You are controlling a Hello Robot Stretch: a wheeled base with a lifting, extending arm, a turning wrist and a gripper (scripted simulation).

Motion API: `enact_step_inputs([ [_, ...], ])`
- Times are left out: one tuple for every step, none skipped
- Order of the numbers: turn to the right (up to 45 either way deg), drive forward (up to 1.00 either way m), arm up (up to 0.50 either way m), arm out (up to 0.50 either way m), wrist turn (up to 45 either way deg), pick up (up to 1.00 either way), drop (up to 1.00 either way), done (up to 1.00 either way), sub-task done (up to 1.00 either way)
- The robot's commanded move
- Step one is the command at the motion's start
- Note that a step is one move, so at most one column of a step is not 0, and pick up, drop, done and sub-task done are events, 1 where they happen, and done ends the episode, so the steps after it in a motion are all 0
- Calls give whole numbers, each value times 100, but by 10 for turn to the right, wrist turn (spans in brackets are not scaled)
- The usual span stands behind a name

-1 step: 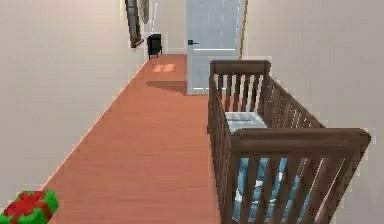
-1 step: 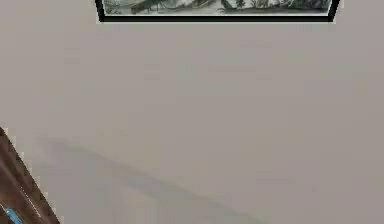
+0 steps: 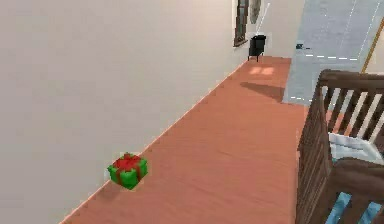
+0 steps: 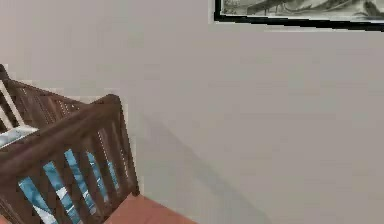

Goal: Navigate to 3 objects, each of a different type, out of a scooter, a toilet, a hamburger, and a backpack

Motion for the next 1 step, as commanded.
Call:
enact_step_inputs([
  [0,60,0,0,0,0,0,0,0],
])
